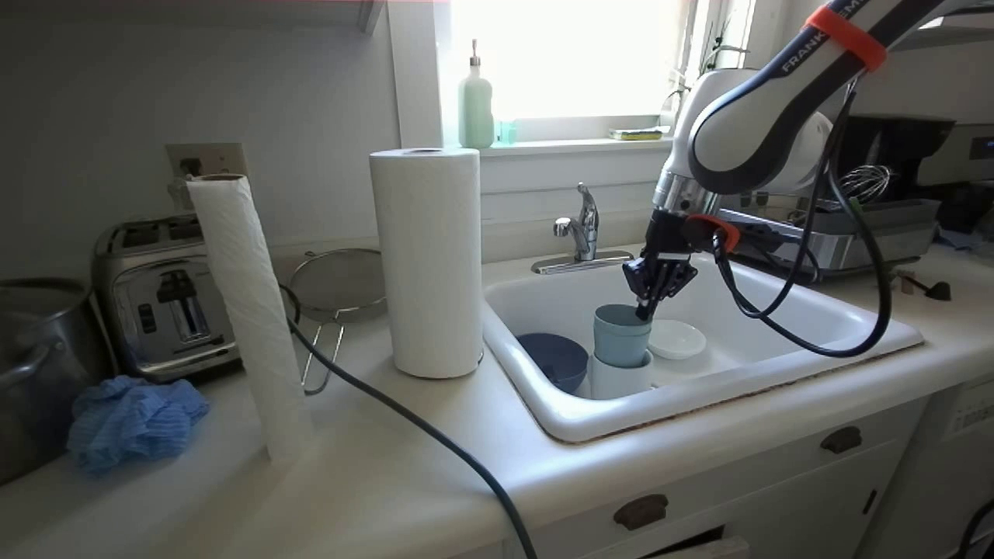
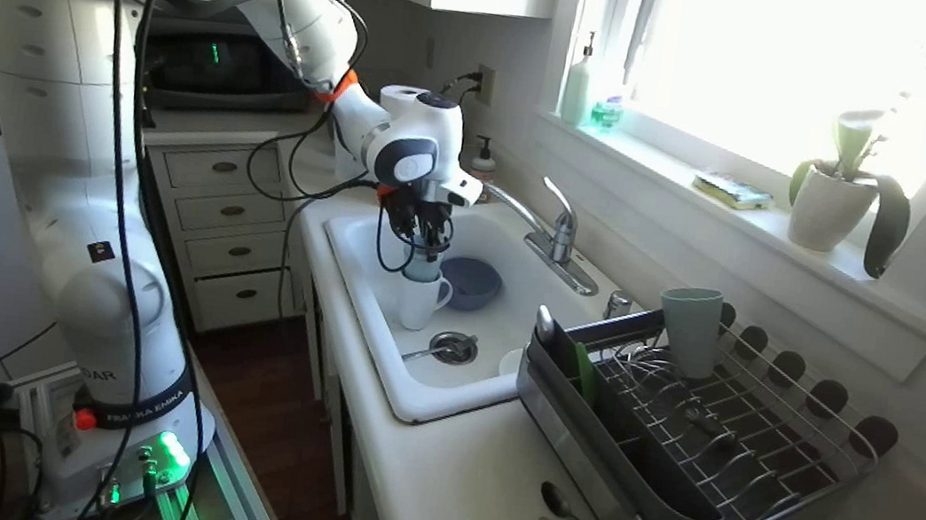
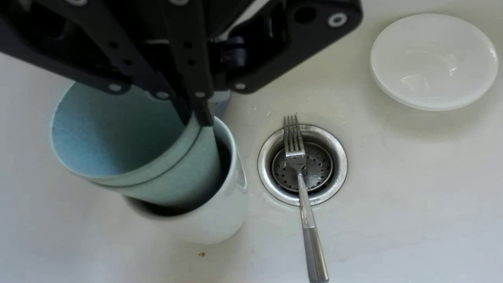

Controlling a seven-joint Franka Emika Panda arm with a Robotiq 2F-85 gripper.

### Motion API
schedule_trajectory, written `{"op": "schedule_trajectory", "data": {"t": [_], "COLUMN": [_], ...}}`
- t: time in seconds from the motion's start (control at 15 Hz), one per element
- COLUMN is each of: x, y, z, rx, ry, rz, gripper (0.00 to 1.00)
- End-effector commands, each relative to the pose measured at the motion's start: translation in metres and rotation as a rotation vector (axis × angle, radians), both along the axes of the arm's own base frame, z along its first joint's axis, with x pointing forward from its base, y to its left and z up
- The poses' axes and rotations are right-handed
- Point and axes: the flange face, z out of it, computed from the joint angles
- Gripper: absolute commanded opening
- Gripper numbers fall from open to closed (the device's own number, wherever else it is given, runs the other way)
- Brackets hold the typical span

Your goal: Remove one grey cup from the sink and put it in the drying rack on the right

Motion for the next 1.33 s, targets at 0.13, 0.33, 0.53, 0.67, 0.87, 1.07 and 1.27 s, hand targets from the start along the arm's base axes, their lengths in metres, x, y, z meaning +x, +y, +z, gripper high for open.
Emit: {"op": "schedule_trajectory", "data": {"t": [0.13,0.33,0.53,0.67,0.87,1.07,1.27], "x": [-0.001,-0.001,-0.003,-0.008,-0.014,-0.02,-0.024], "y": [0.005,0.004,0.004,0.006,0.007,0.004,-0.002], "z": [0.015,0.016,0.021,0.031,0.067,0.112,0.152], "rx": [0.019,0.008,0.02,0.021,0.025,0.02,-0.009], "ry": [-0.002,-0.009,0.01,0.03,0.021,0.007,-0.021], "rz": [0.042,0.037,0.045,0.044,0.039,0.028,0.014], "gripper": [0.01,0.01,0.01,0.01,0.01,0.01,0.01]}}
